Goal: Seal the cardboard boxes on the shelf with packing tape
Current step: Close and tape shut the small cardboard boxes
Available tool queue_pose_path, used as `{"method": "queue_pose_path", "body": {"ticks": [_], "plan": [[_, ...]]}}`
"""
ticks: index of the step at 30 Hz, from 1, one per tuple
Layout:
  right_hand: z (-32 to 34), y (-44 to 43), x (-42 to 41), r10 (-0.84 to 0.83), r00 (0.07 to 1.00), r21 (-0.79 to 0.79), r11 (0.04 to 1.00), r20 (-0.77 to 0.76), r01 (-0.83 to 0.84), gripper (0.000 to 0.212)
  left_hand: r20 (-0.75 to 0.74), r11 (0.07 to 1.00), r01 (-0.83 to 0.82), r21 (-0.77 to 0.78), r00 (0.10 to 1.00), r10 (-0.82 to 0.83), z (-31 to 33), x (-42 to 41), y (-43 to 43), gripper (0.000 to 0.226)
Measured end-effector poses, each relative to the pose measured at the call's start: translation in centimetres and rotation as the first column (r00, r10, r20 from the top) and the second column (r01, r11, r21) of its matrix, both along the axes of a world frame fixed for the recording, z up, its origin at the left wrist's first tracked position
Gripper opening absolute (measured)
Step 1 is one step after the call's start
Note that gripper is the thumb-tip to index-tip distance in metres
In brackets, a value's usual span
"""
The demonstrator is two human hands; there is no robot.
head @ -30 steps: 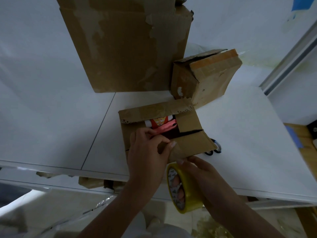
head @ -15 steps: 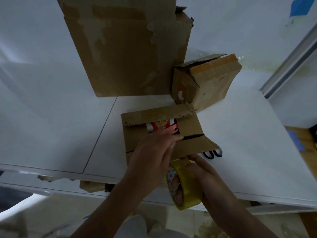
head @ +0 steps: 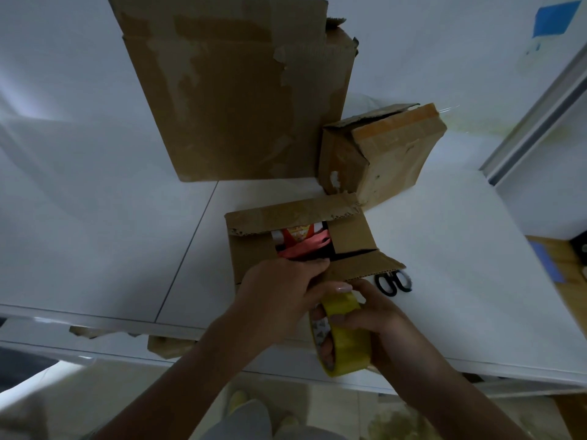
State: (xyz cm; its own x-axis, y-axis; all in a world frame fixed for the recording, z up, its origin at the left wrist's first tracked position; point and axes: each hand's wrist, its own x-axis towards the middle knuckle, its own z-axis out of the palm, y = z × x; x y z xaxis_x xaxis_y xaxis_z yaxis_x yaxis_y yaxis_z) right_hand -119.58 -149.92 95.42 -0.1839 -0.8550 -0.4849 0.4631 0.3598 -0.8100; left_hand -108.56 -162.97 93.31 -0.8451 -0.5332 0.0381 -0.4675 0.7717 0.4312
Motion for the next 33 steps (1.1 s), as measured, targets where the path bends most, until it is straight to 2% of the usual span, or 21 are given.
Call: {"method": "queue_pose_path", "body": {"ticks": [4, 6, 9, 14, 16, 18, 20, 22, 25, 27, 29, 33], "plan": [[0.2, -0.5, 0.0, -0.016, 0.997, -0.002, 1.000, 0.069, 0.016, 0.060, -0.007, 0.994, 0.010, 0.105, 1.000, -0.009, 0.8, -0.3, -0.7, 0.081], [0.3, -0.8, 0.1, -0.034, 0.995, -0.003, 0.999, 0.090, 0.034, 0.061, 0.007, 0.994, 0.030, 0.101, 1.000, -0.031, 1.0, -0.5, -1.1, 0.076], [0.5, -0.9, 0.0, -0.067, 0.996, 0.009, 0.998, 0.053, 0.066, 0.060, 0.029, 0.993, 0.115, 0.021, 0.993, -0.116, 1.6, -1.1, -1.5, 0.053], [1.1, -1.0, 0.3, -0.098, 0.995, 0.007, 0.995, 0.003, 0.098, 0.059, 0.155, 0.935, 0.300, -0.190, 0.949, -0.273, 1.1, -1.6, -2.4, 0.032], [1.3, -1.1, 0.4, -0.116, 0.993, 0.003, 0.993, 0.010, 0.116, 0.057, 0.107, 0.875, 0.398, -0.275, 0.917, -0.384, 0.9, -1.5, -3.0, 0.033], [1.6, -1.4, 0.4, -0.133, 0.991, 0.001, 0.991, 0.018, 0.133, 0.058, 0.047, 0.858, 0.420, -0.294, 0.903, -0.426, 0.6, -1.5, -3.8, 0.032], [1.9, -1.8, 0.3, -0.133, 0.991, 0.000, 0.991, 0.011, 0.133, 0.057, 0.013, 0.886, 0.401, -0.233, 0.912, -0.409, 1.3, -1.7, -4.1, 0.022], [2.1, -2.0, 0.3, -0.100, 0.995, -0.023, 0.995, -0.008, 0.100, 0.053, 0.028, 0.904, 0.394, -0.165, 0.918, -0.395, 1.7, -1.9, -4.5, 0.021], [2.0, -2.1, 0.2, -0.085, 0.995, -0.066, 0.994, -0.049, 0.082, 0.041, 0.129, 0.876, 0.395, -0.275, 0.919, -0.373, 2.3, -2.1, -5.1, 0.027], [1.8, -2.1, 0.3, -0.092, 0.992, -0.070, 0.994, -0.084, 0.086, 0.036, 0.205, 0.794, 0.402, -0.456, 0.916, -0.346, 2.1, -2.2, -5.3, 0.024], [1.8, -2.1, 0.4, -0.086, 0.988, -0.052, 0.995, -0.125, 0.080, 0.041, 0.178, 0.727, 0.378, -0.574, 0.924, -0.339, 2.0, -2.1, -5.4, 0.020], [1.5, -2.4, 0.2, -0.082, 0.986, 0.052, 0.995, -0.144, 0.090, 0.040, 0.024, 0.710, 0.292, -0.641, 0.932, -0.362, 1.7, -2.4, -6.2, 0.041]]}}
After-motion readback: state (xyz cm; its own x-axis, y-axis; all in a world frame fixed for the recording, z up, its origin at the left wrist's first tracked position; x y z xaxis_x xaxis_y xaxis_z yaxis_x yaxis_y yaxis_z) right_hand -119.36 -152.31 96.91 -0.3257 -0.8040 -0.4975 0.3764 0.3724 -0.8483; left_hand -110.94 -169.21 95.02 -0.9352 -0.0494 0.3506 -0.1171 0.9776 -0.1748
